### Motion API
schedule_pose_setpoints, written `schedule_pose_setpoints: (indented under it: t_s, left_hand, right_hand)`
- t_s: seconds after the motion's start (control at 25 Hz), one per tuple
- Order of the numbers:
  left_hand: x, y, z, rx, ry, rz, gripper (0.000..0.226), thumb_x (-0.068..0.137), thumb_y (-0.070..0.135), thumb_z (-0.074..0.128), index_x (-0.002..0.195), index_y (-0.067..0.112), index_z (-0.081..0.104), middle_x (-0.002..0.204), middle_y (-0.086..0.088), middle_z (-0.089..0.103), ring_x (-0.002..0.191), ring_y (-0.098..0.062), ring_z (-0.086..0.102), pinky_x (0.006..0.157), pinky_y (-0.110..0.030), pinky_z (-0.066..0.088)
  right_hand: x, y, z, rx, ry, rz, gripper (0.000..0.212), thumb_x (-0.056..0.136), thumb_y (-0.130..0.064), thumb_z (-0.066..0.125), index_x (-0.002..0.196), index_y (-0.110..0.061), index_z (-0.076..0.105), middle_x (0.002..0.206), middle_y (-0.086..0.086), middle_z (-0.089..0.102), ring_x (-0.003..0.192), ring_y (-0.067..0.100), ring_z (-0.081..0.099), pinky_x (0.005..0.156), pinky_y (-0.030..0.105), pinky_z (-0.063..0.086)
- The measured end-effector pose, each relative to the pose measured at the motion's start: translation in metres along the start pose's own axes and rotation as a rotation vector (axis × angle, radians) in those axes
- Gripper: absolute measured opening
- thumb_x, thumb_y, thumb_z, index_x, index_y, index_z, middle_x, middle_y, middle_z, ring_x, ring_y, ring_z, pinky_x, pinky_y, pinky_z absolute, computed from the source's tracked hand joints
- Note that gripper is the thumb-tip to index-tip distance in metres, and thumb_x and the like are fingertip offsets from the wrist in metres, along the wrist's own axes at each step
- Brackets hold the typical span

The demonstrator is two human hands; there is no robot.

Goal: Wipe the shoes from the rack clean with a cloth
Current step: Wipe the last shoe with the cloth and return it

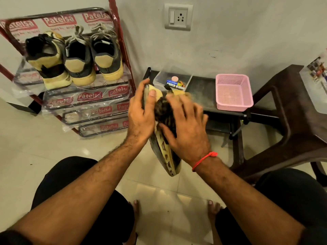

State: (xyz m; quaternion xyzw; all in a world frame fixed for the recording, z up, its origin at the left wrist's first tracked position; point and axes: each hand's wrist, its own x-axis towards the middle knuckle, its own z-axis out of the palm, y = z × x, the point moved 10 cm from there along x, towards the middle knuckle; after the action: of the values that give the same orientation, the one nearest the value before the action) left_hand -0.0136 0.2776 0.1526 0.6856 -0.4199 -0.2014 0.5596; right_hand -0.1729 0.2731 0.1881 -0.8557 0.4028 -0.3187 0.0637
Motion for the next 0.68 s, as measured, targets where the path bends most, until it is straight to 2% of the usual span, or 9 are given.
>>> schedule_pose_setpoints:
  t_s: [0.08,0.12,0.2,0.32,0.4,0.52,0.6,0.68]
  left_hand:
    - [0.007,-0.010,-0.014,-0.120,0.085,-0.160,0.045,0.100,0.066,0.034,0.138,0.048,0.051,0.115,0.004,0.069,0.104,-0.013,0.068,0.088,-0.044,0.059]
    - [0.010,-0.014,-0.023,-0.163,0.135,-0.233,0.046,0.102,0.063,0.034,0.140,0.042,0.052,0.113,0.005,0.070,0.100,-0.010,0.069,0.084,-0.038,0.059]
    - [0.016,-0.021,-0.044,-0.202,0.220,-0.322,0.049,0.105,0.059,0.034,0.143,0.035,0.053,0.113,0.004,0.072,0.099,-0.008,0.069,0.080,-0.032,0.057]
    - [0.019,-0.025,-0.063,-0.218,0.257,-0.362,0.046,0.105,0.058,0.034,0.132,0.033,0.061,0.101,0.008,0.074,0.091,-0.007,0.071,0.080,-0.034,0.058]
    - [0.016,-0.021,-0.057,-0.205,0.191,-0.345,0.047,0.106,0.058,0.033,0.132,0.032,0.061,0.101,0.006,0.074,0.091,-0.008,0.071,0.082,-0.036,0.059]
    - [0.001,-0.008,-0.014,-0.184,-0.053,-0.263,0.046,0.103,0.062,0.033,0.134,0.039,0.058,0.112,0.002,0.071,0.103,-0.017,0.069,0.085,-0.043,0.060]
    - [-0.012,-0.001,0.013,-0.171,-0.179,-0.214,0.038,0.106,0.054,0.036,0.134,0.040,0.057,0.115,0.004,0.070,0.106,-0.012,0.068,0.086,-0.039,0.061]
    - [-0.012,0.002,0.017,-0.130,-0.186,-0.161,0.036,0.108,0.048,0.038,0.136,0.038,0.057,0.112,0.007,0.070,0.103,-0.008,0.068,0.086,-0.033,0.059]
  right_hand:
    - [-0.006,-0.014,0.009,0.068,-0.006,-0.120,0.046,0.090,-0.016,0.059,0.136,-0.014,0.054,0.141,0.014,0.047,0.106,0.034,0.048,0.088,0.044,0.047]
    - [-0.010,-0.017,0.012,0.093,-0.016,-0.147,0.041,0.089,-0.014,0.056,0.130,-0.012,0.059,0.136,0.016,0.051,0.102,0.034,0.050,0.085,0.046,0.050]
    - [-0.019,-0.018,0.020,0.126,-0.092,-0.167,0.039,0.089,-0.024,0.051,0.124,-0.013,0.062,0.132,0.014,0.053,0.102,0.033,0.055,0.079,0.046,0.056]
    - [-0.033,-0.021,0.020,0.172,-0.145,-0.199,0.039,0.089,-0.032,0.051,0.123,-0.016,0.061,0.131,0.012,0.051,0.108,0.031,0.058,0.077,0.044,0.060]
    - [-0.028,-0.024,0.013,0.168,-0.082,-0.212,0.038,0.090,-0.028,0.053,0.125,-0.015,0.061,0.131,0.014,0.050,0.110,0.033,0.057,0.080,0.043,0.059]
    - [0.002,-0.017,0.000,0.146,0.023,-0.155,0.038,0.093,-0.021,0.055,0.131,-0.014,0.061,0.134,0.017,0.048,0.114,0.034,0.052,0.090,0.039,0.052]
    - [0.024,0.003,-0.011,0.160,0.075,-0.051,0.040,0.094,-0.017,0.057,0.133,-0.014,0.059,0.136,0.018,0.048,0.119,0.034,0.049,0.097,0.037,0.045]
    - [0.025,0.015,-0.012,0.203,0.079,-0.012,0.040,0.092,-0.013,0.060,0.132,-0.012,0.060,0.133,0.018,0.048,0.122,0.032,0.049,0.101,0.041,0.047]
